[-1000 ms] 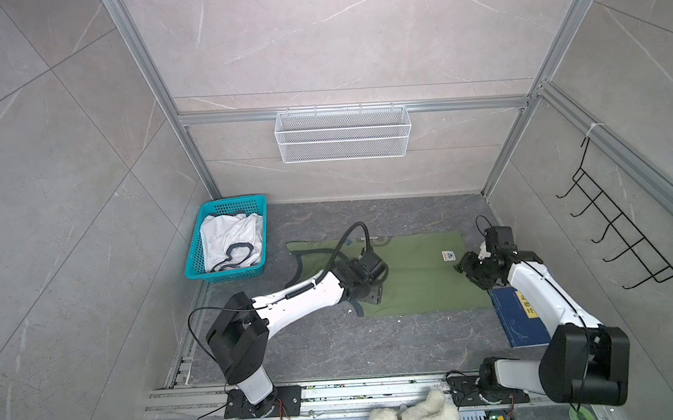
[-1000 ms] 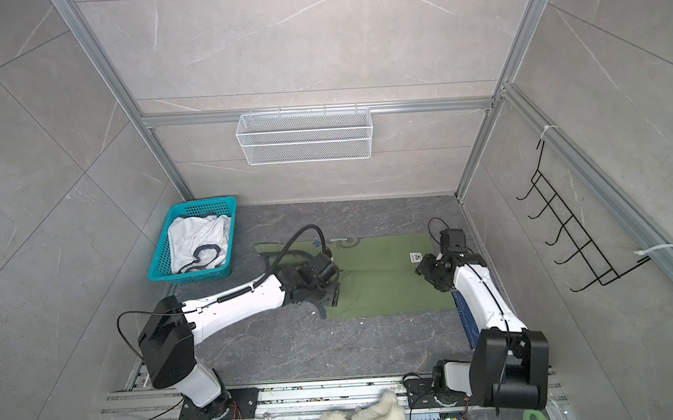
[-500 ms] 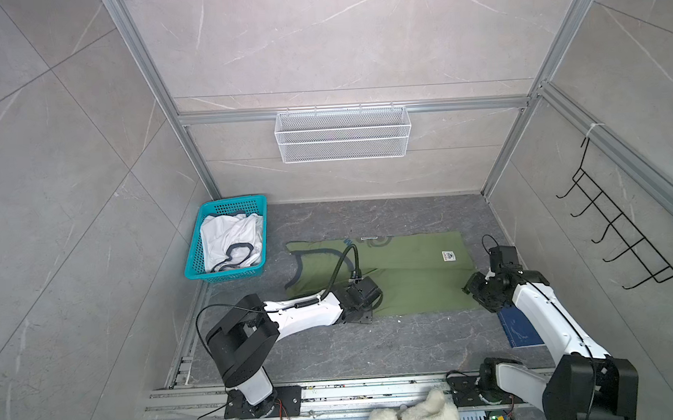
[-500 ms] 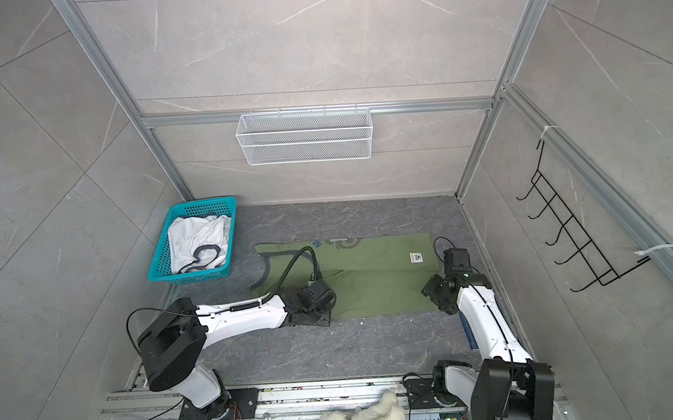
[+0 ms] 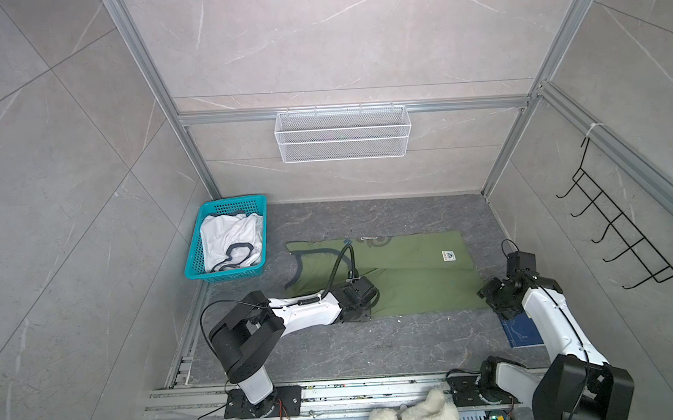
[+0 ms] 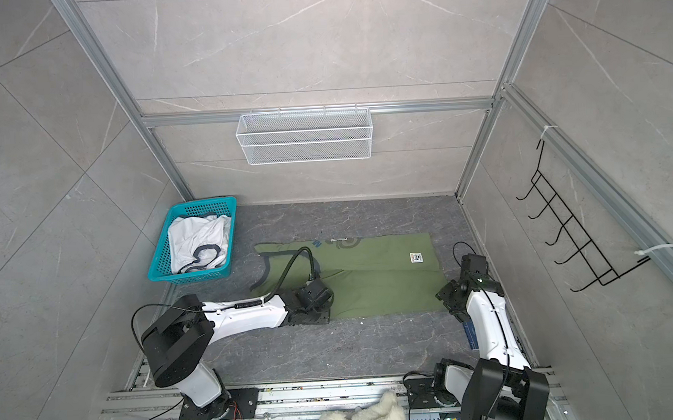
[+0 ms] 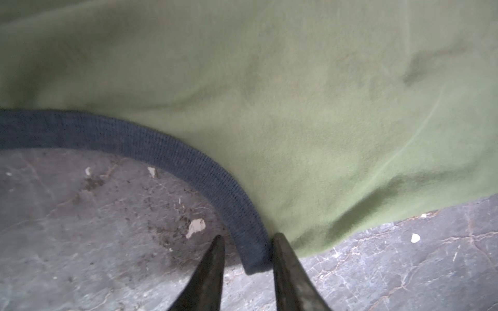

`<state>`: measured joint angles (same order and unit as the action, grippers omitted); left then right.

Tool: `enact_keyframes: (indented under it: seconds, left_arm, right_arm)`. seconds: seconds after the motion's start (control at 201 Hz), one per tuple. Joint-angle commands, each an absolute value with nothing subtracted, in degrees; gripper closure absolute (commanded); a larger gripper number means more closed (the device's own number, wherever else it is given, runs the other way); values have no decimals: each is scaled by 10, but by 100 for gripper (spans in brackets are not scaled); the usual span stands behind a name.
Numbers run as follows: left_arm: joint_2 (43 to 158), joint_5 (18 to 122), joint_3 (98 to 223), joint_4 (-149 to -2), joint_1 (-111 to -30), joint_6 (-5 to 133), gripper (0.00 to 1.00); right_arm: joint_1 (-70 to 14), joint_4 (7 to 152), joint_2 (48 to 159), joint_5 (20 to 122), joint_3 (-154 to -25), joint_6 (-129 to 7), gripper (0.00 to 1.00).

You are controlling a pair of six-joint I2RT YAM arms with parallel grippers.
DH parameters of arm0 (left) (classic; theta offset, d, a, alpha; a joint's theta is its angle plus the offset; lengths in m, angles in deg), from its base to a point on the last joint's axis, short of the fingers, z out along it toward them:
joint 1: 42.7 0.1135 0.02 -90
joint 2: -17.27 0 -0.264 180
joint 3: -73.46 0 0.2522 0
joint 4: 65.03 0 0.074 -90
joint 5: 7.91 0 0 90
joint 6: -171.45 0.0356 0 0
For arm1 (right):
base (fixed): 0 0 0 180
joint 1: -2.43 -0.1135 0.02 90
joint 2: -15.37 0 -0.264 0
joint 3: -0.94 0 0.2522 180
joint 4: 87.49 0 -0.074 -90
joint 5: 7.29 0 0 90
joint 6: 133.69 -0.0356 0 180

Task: Fold and stack tank tops
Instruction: Fold the tank top at the center of the table.

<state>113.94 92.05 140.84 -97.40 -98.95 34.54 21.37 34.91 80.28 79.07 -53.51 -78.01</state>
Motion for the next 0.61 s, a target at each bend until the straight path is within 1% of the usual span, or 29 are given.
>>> enact_keyframes:
  seconds: [0.0, 0.075, 0.129, 0.324, 0.602]
  left_arm:
    - [1144, 912, 1400, -959, -989, 357, 74]
    - [1142, 909, 1394, -946, -989, 362, 75]
    - [1144, 904, 1390, -939, -985, 364, 77]
    - [1152, 885, 1384, -921, -983, 367, 84]
    - [1143, 888, 1377, -920, -982, 369, 90]
  right_arm:
    - [216, 364, 826, 789, -521, -795, 44]
    - [217, 388, 850, 773, -513, -799, 46]
    - [216, 403, 865, 766, -509, -798, 50]
    - [216, 437, 883, 782, -497, -804, 52]
    - [216, 499, 951, 784, -494, -816, 57]
